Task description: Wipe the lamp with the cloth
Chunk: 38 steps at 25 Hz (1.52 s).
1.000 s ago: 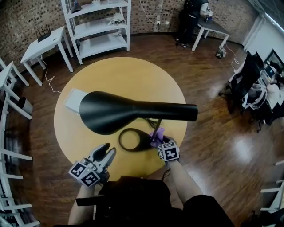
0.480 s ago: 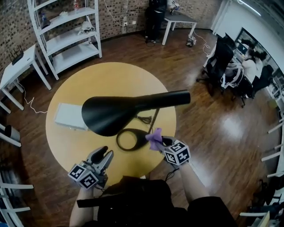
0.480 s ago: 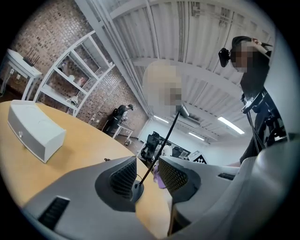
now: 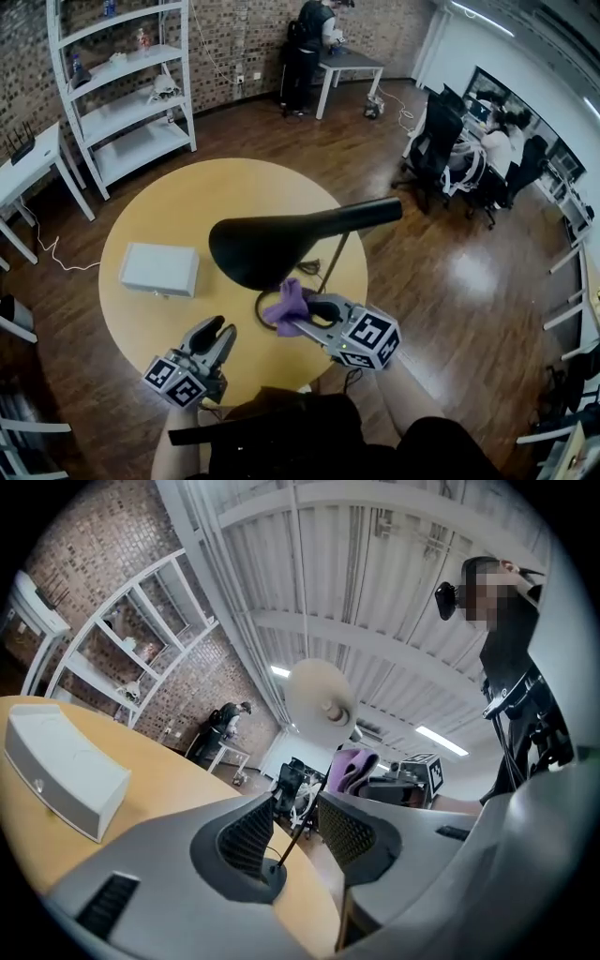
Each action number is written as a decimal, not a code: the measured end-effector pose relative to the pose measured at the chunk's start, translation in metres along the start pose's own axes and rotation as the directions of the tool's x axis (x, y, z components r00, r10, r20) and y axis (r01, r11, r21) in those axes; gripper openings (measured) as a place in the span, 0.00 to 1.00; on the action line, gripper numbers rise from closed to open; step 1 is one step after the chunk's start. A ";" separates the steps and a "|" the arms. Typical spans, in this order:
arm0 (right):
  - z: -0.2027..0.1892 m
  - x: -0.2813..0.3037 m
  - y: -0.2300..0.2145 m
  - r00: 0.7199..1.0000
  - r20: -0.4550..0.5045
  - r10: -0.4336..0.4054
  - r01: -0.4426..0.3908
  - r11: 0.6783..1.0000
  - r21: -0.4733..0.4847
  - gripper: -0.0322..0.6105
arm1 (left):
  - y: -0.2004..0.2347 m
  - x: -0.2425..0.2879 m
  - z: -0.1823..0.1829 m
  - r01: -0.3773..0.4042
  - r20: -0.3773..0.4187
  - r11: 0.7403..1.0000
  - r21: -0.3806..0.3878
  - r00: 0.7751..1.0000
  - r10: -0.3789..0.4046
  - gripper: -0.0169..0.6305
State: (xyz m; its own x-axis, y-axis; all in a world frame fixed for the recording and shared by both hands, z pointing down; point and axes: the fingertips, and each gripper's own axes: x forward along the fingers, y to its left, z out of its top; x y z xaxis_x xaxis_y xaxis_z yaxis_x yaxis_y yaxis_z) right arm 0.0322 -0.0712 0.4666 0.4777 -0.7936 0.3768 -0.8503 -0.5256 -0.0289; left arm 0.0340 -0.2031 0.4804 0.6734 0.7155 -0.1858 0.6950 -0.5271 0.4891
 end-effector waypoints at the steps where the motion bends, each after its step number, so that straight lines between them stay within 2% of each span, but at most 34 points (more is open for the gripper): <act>1: 0.007 0.012 0.009 1.000 0.028 0.003 -0.004 1.000 0.022 0.19 | 0.000 -0.005 0.003 0.000 0.006 1.000 -0.001 1.000 0.000 0.23; 4: 0.029 0.047 0.024 0.992 0.124 -0.012 -0.007 0.988 0.155 0.19 | 0.004 -0.026 0.007 -0.015 0.001 1.000 0.001 1.000 0.015 0.23; 6: 0.047 0.060 0.023 0.976 0.207 -0.065 0.020 0.976 0.216 0.19 | 0.009 -0.037 0.009 -0.033 -0.008 0.999 0.004 0.999 0.033 0.23; 8: 0.071 0.055 0.016 0.933 0.330 -0.145 0.062 0.967 0.248 0.19 | 0.013 -0.044 0.013 -0.046 -0.005 0.999 0.009 0.999 0.046 0.23; 10: 0.084 0.041 0.011 0.882 0.425 -0.205 0.066 0.945 0.319 0.19 | 0.014 -0.047 0.017 -0.060 0.007 0.998 0.013 0.998 0.060 0.23; 14: 0.083 0.022 0.011 0.778 0.570 -0.264 -0.016 0.899 0.438 0.19 | 0.010 -0.036 0.029 -0.081 0.031 0.996 0.033 0.996 0.080 0.23; 16: 0.083 0.020 0.014 0.740 0.617 -0.266 -0.051 0.893 0.446 0.19 | 0.005 -0.031 0.032 -0.075 0.037 0.996 0.041 0.997 0.074 0.23; 18: 0.089 0.023 0.016 0.714 0.653 -0.252 -0.071 0.902 0.426 0.19 | 0.006 -0.029 0.035 -0.067 0.040 0.997 0.049 0.997 0.065 0.23; 21: 0.102 0.032 0.026 0.688 0.690 -0.223 -0.071 0.926 0.370 0.19 | 0.018 -0.035 0.034 -0.065 0.024 0.997 0.035 0.998 0.065 0.23; 23: 0.108 0.038 0.034 0.671 0.704 -0.234 -0.056 0.930 0.363 0.19 | 0.027 -0.038 0.032 -0.046 -0.012 0.999 0.018 0.999 0.046 0.23; 27: 0.117 0.053 0.040 0.636 0.714 -0.292 0.048 0.939 0.340 0.19 | 0.051 -0.033 0.037 0.038 -0.075 0.999 -0.011 0.996 -0.039 0.23; 29: 0.124 0.059 0.036 0.604 0.716 -0.351 0.124 0.928 0.350 0.19 | 0.061 -0.029 0.046 0.093 -0.114 0.996 -0.013 0.989 -0.094 0.23; 33: 0.138 0.065 0.030 0.527 0.709 -0.469 0.261 0.883 0.390 0.19 | 0.073 -0.024 0.065 0.226 -0.190 0.974 -0.010 0.956 -0.224 0.23; 38: 0.149 0.075 0.012 0.438 0.674 -0.595 0.401 0.800 0.446 0.19 | 0.093 -0.024 0.075 0.331 -0.252 0.943 -0.039 0.910 -0.330 0.23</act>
State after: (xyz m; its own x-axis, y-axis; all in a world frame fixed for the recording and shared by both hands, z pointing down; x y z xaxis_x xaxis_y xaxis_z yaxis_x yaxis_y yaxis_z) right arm 0.0902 -0.1825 0.3564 0.8641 -0.2414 -0.4417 -0.3904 -0.8753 -0.2853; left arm 0.1012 -0.3039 0.4663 0.3198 0.9404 -0.1158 0.8682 -0.2419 0.4332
